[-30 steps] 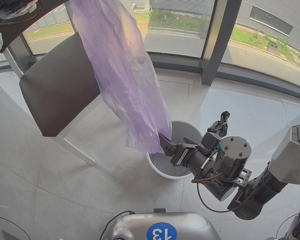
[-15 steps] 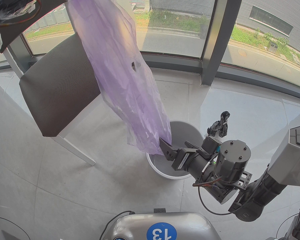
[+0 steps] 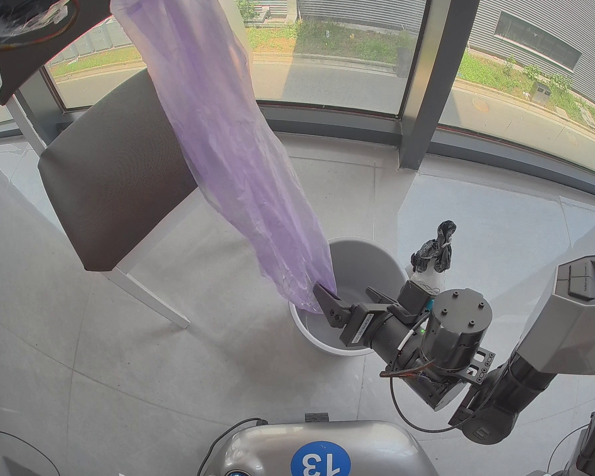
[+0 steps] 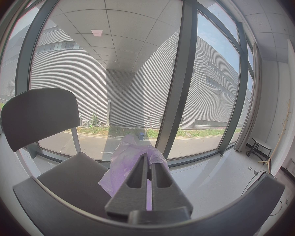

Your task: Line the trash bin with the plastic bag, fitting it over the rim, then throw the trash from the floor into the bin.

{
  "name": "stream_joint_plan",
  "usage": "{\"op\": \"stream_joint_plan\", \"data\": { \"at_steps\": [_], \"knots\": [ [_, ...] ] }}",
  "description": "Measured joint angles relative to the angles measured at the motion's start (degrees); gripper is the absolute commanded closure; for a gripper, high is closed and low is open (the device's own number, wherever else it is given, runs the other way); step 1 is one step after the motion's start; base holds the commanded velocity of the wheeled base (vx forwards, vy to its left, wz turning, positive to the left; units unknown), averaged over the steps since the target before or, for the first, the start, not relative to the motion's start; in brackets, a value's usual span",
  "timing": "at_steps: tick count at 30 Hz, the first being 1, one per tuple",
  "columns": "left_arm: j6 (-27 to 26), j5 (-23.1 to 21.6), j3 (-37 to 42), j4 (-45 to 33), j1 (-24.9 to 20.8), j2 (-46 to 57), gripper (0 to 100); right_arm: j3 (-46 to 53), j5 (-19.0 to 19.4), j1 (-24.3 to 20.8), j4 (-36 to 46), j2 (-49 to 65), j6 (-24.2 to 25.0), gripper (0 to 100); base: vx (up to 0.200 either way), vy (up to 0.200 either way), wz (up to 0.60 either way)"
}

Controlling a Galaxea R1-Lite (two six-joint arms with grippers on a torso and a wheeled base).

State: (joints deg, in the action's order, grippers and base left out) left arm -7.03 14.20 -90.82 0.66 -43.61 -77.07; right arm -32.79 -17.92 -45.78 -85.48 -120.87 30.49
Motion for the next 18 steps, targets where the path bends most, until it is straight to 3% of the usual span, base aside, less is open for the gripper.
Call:
{"op": "stream_joint_plan", "data": {
  "at_steps": [5, 6, 18],
  "knots": [
    [0.0, 0.0, 0.1, 0.0, 0.0, 0.0, 100, 0.0, 0.0, 0.0, -0.1, 0.0, -0.1, 0, 0.0, 0.0, 0.0],
    [0.0, 0.0, 0.1, 0.0, 0.0, 0.0, 100, 0.0, 0.0, 0.0, -0.1, 0.0, -0.1, 100, 0.0, 0.0, 0.0],
    [0.0, 0.0, 0.3, 0.0, 0.2, 0.0, 100, -0.1, 0.1, -0.2, -1.4, 1.4, -0.2, 100, 0.0, 0.0, 0.0]
  ]
}}
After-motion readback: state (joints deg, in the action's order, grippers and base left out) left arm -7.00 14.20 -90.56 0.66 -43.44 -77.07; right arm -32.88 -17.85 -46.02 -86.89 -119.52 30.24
